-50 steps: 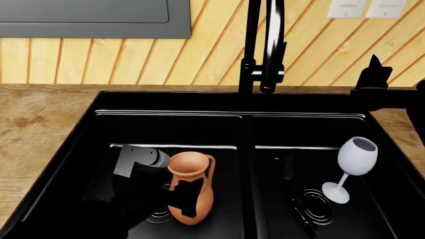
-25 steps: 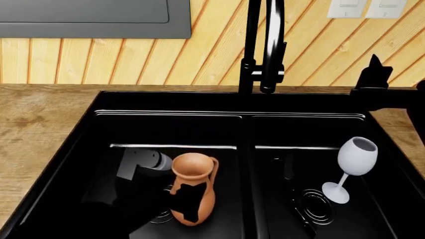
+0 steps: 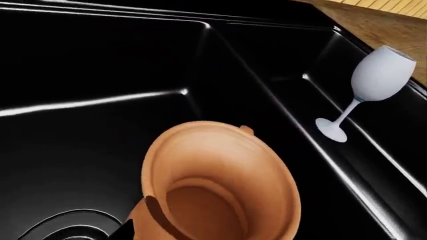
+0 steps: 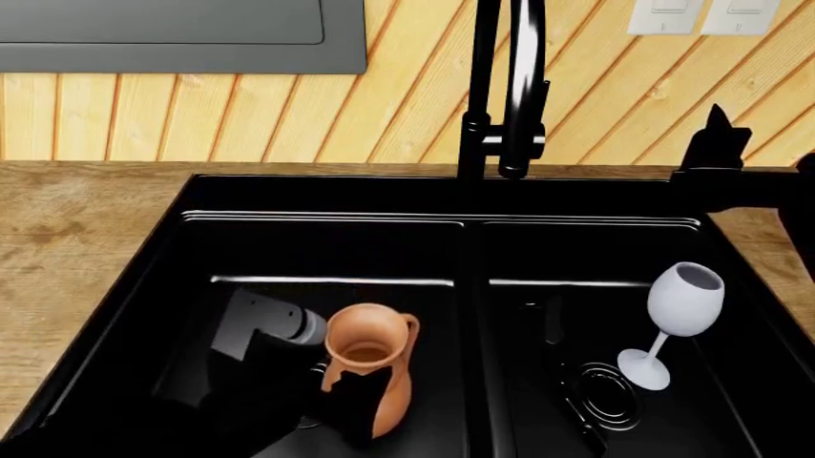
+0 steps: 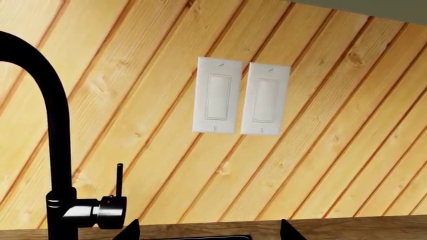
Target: Pick the jug and wine glass and place them in the sink. Then turn on the water.
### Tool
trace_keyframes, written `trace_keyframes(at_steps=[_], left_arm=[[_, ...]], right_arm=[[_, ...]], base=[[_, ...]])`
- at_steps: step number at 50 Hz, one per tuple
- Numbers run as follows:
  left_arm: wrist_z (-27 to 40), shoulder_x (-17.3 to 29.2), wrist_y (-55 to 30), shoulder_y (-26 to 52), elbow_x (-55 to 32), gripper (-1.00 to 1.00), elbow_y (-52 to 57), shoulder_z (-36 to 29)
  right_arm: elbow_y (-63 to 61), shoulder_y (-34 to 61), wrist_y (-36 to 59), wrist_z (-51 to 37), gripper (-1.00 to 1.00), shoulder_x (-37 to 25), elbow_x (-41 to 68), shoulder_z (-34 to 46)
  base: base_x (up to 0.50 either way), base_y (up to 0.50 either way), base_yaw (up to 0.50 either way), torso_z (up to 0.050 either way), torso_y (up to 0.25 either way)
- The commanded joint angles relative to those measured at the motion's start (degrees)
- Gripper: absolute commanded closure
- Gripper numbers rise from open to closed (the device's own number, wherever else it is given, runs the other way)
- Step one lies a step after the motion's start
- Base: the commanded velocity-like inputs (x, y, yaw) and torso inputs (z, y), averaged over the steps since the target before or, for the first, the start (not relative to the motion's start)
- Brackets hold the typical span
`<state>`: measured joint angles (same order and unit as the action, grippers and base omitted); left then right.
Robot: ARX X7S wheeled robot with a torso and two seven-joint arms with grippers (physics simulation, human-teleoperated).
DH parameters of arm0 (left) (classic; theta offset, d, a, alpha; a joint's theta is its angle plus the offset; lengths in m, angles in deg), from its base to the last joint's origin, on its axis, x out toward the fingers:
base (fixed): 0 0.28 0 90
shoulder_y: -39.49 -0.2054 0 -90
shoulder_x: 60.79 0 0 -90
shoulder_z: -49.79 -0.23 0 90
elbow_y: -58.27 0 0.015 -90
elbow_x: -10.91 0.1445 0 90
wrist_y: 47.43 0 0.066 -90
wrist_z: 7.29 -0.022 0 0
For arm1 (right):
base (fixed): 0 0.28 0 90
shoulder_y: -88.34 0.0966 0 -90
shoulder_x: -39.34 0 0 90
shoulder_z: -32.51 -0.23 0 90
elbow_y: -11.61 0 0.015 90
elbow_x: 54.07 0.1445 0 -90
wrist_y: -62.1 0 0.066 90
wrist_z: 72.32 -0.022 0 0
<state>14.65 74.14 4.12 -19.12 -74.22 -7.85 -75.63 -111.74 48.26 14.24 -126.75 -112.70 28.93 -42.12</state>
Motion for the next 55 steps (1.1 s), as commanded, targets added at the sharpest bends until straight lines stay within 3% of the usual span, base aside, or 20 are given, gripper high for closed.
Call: trace_keyframes(at_steps=[1,55], left_arm=[[2.11,2.24,-1.27,0.8,-1.52,-1.0,3.19,0.64],[4.21,5.5,-5.4,1.98,-1.14,-1.0,5.07,-1.35]], right_arm=[[0.19,0.38,0.31,0.16,-1.0,0.32,-0.12,0.24],[-0.97,1.22,0.85,0.78,-1.0,1.36,-0.14,0.88]], base=[[0.0,0.0,0.0,0.0,0.0],[0.0,0.0,0.0,0.0,0.0]])
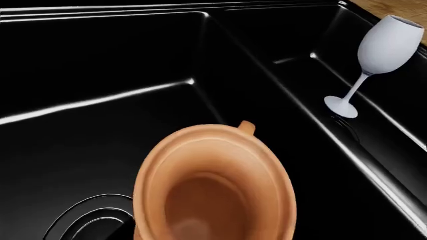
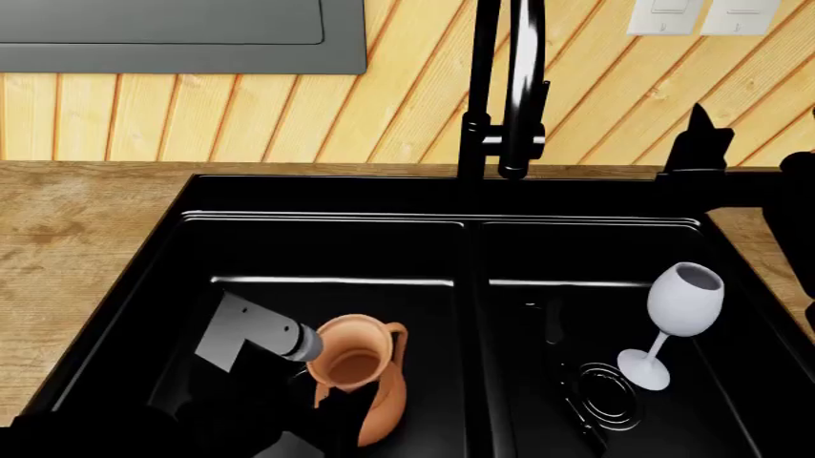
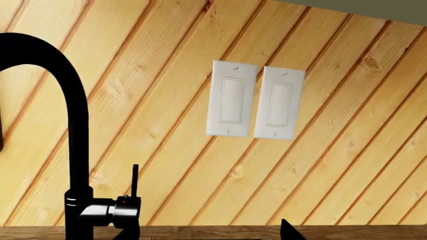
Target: Pick the jug and wine glass and place them in the sink. Then turn on the water.
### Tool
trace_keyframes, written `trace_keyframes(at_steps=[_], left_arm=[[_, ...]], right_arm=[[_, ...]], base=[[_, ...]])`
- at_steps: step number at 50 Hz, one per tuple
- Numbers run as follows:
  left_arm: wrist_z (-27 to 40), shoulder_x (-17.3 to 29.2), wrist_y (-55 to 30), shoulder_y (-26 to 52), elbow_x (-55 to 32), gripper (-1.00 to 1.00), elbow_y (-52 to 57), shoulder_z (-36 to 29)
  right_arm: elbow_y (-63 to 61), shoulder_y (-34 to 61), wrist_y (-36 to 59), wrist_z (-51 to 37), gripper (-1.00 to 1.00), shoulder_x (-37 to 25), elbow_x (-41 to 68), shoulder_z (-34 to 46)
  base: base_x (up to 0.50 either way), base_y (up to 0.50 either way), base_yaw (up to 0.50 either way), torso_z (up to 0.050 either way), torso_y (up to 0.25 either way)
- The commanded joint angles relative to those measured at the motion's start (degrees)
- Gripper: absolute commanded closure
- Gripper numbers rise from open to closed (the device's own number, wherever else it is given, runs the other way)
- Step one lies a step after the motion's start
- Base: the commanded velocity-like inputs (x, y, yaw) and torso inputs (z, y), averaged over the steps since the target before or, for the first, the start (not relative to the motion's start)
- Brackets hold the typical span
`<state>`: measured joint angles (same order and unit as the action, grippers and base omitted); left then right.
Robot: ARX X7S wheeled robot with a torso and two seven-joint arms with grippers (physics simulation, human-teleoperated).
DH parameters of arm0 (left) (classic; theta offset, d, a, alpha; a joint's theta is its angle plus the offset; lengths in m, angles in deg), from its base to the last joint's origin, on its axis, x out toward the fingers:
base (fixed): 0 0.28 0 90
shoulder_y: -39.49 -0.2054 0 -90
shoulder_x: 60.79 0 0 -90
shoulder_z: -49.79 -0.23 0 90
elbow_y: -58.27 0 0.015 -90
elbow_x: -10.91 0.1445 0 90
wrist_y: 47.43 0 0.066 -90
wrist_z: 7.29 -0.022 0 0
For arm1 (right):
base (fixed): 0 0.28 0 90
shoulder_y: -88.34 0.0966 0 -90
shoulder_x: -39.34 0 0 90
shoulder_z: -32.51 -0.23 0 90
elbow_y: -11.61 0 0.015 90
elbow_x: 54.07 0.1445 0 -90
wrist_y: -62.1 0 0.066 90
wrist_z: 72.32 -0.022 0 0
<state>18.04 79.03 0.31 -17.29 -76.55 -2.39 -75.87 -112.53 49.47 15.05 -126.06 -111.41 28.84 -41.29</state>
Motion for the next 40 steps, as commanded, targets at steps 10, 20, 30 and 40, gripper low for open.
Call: trace_keyframes(at_steps=[10,20,30,40], left_arm=[[3.33,1.67,-6.33,4.17,-0.88,-1.0,-0.21,-2.24],[5.68,3.1,-8.6,6.77,-3.68,-1.0,0.37,-2.01],[9.53,6.5,-9.88,9.17,-9.06,-1.0,3.02,-0.5],[13.16,13.29,-10.02,10.3,-14.65,-1.0,5.33,1.94]], right_arm=[[-0.31,0.46,0.31,0.04,-1.0,0.03,0.25,0.05],[-0.13,0.81,0.5,0.36,-1.0,0.12,0.1,0.16],[0.69,1.41,0.72,0.98,-1.0,0.8,-0.63,0.66],[1.11,2.89,1.53,1.01,-1.0,1.34,-0.73,1.19]], base=[[0.0,0.0,0.0,0.0,0.0],[0.0,0.0,0.0,0.0,0.0],[0.0,0.0,0.0,0.0,0.0],[0.0,0.0,0.0,0.0,0.0]])
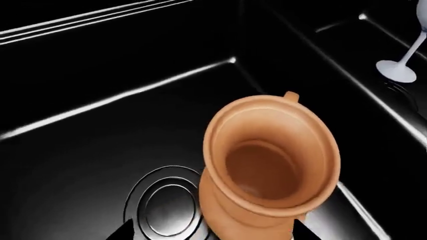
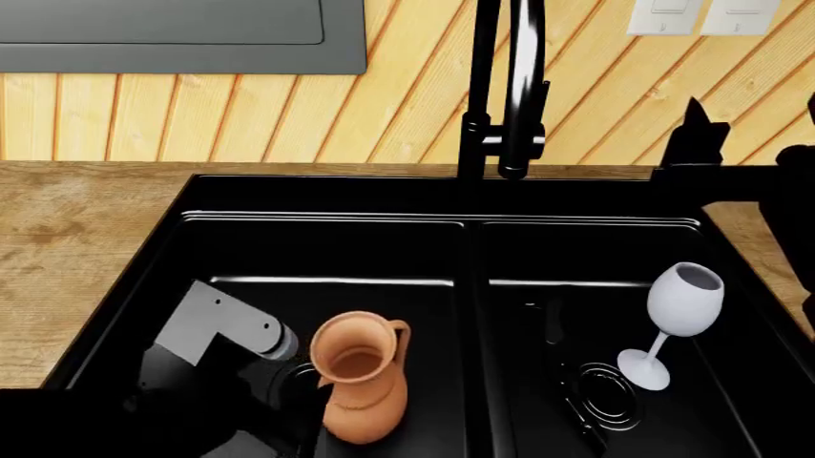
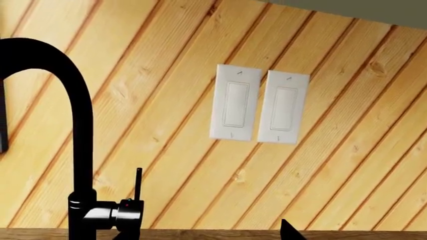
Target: Pick the jug and wine glass and place them in the sink. Then turn on the water.
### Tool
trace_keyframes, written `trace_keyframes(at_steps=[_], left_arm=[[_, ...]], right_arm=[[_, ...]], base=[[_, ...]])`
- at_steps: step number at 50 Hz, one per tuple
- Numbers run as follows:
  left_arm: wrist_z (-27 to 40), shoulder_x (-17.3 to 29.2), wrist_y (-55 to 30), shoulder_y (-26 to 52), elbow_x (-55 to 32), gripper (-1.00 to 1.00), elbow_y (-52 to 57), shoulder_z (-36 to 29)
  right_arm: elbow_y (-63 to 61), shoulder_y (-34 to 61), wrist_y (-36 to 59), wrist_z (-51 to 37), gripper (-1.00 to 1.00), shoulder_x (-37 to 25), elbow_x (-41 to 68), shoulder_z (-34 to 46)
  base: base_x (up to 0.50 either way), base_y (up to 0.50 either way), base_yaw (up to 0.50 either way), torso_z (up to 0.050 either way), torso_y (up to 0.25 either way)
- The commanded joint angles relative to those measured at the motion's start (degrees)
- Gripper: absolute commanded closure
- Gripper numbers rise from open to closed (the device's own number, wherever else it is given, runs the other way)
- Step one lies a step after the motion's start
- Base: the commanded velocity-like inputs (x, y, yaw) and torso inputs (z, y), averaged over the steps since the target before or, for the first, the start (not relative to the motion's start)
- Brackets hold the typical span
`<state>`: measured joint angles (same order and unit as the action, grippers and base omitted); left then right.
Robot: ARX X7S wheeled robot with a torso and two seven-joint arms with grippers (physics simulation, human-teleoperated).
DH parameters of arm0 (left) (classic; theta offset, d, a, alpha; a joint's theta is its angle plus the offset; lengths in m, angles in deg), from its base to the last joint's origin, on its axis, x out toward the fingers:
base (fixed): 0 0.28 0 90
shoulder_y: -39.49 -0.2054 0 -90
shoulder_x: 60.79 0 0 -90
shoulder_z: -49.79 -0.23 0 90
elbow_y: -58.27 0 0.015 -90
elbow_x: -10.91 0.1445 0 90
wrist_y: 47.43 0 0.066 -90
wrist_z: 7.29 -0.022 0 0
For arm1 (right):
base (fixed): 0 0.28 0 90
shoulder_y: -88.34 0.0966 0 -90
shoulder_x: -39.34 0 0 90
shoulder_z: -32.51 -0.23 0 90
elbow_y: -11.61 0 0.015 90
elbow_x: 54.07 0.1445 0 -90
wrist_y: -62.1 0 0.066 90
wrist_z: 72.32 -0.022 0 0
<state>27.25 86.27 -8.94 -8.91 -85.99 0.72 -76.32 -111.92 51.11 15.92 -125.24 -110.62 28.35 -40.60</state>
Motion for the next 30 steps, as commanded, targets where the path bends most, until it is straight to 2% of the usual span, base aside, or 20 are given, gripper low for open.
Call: trace_keyframes(at_steps=[1,18,25,30], left_arm=[[4.05,6.37,-0.73,1.98,-5.29,-1.0,2.29,2.54],[5.55,9.72,-1.13,5.24,-8.19,-1.0,2.6,4.74],[7.1,10.86,-1.22,9.55,-10.44,-1.0,2.81,6.96],[6.89,11.46,1.9,10.93,-9.92,-1.0,2.98,10.12]], right_arm=[[0.5,1.33,0.69,0.19,-1.0,0.59,-0.25,0.51],[0.41,2.22,1.17,-0.08,-1.0,0.56,0.16,0.53],[0.34,3.61,2.09,-0.53,-1.0,0.63,0.9,0.78],[0.34,4.75,2.95,-0.94,-1.0,0.87,1.43,1.17]], base=[[0.0,0.0,0.0,0.0,0.0],[0.0,0.0,0.0,0.0,0.0],[0.0,0.0,0.0,0.0,0.0],[0.0,0.0,0.0,0.0,0.0]])
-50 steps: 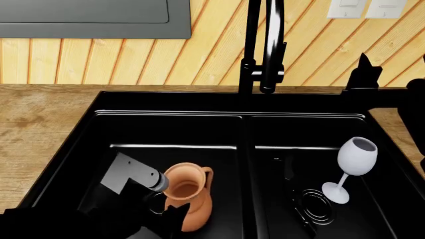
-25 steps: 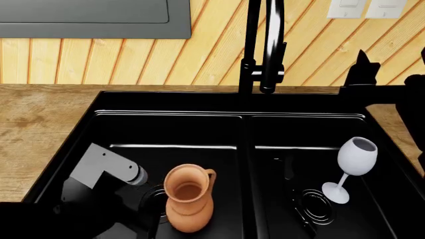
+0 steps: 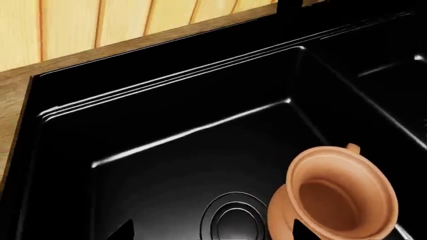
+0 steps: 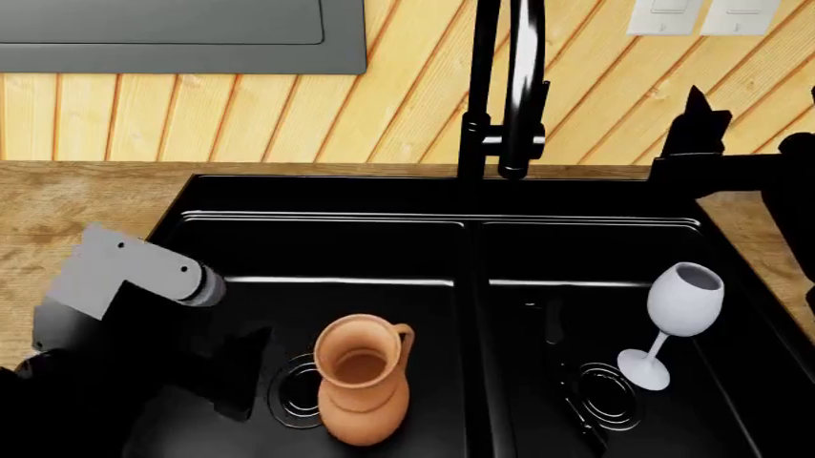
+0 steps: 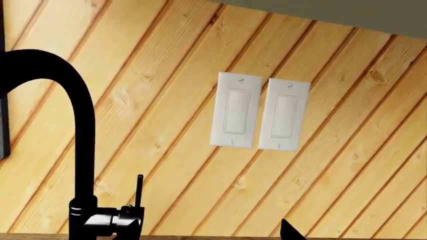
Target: Pick the jug and wine glass and place them in the sink. Then turn on the water.
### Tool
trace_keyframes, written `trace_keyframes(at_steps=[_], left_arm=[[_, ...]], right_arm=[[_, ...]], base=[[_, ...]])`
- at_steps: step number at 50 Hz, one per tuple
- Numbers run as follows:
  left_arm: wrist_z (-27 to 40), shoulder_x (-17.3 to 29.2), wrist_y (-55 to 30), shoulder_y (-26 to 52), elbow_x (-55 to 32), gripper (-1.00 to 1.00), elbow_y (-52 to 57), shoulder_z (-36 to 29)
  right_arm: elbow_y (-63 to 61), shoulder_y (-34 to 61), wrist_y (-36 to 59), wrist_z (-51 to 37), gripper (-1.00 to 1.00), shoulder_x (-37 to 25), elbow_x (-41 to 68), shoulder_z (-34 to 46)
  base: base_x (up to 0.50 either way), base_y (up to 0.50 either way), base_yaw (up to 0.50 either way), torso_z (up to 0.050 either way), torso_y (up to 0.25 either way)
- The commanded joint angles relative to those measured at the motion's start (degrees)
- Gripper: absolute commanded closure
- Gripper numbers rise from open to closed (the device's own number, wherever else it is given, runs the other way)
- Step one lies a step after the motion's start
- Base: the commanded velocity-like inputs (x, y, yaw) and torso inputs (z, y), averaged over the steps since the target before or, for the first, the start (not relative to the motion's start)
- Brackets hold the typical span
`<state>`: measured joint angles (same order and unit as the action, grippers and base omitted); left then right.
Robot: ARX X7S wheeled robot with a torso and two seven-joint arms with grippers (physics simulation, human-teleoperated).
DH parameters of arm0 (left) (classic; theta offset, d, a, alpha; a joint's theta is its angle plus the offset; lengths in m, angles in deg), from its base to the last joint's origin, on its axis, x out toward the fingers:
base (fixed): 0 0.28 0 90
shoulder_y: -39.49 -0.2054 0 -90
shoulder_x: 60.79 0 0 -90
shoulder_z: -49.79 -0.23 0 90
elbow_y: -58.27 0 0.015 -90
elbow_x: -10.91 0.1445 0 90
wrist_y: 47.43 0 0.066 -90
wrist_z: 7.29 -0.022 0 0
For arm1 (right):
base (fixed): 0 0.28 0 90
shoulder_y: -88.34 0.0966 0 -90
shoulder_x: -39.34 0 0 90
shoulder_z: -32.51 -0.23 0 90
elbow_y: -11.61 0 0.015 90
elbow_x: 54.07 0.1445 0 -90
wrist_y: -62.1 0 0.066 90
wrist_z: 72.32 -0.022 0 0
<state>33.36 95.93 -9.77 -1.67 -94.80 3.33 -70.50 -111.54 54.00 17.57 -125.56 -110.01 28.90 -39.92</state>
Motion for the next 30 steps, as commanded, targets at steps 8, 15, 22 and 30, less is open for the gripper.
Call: trace_keyframes(at_steps=[8,15,22,30], left_arm=[[0.31,-0.14,15.87,1.26,4.34,-1.0,-0.59,12.59],[4.35,-1.17,19.87,4.84,3.77,-1.0,1.88,16.41],[6.74,-1.58,19.45,9.88,1.47,-1.0,3.78,17.08],[7.96,-2.33,18.49,13.13,0.92,-1.0,4.47,16.67]], right_arm=[[1.78,6.2,4.41,-1.75,-1.0,2.32,1.91,2.55],[8.85,11.31,7.19,1.32,-1.0,7.55,-3.41,7.19],[19.41,14.42,6.52,6.39,-1.0,12.85,-11.47,11.65],[29.8,16.97,3.72,12.67,-1.0,17.97,-18.92,16.0]], base=[[0.0,0.0,0.0,0.0,0.0],[0.0,0.0,0.0,0.0,0.0],[0.0,0.0,0.0,0.0,0.0],[0.0,0.0,0.0,0.0,0.0]])
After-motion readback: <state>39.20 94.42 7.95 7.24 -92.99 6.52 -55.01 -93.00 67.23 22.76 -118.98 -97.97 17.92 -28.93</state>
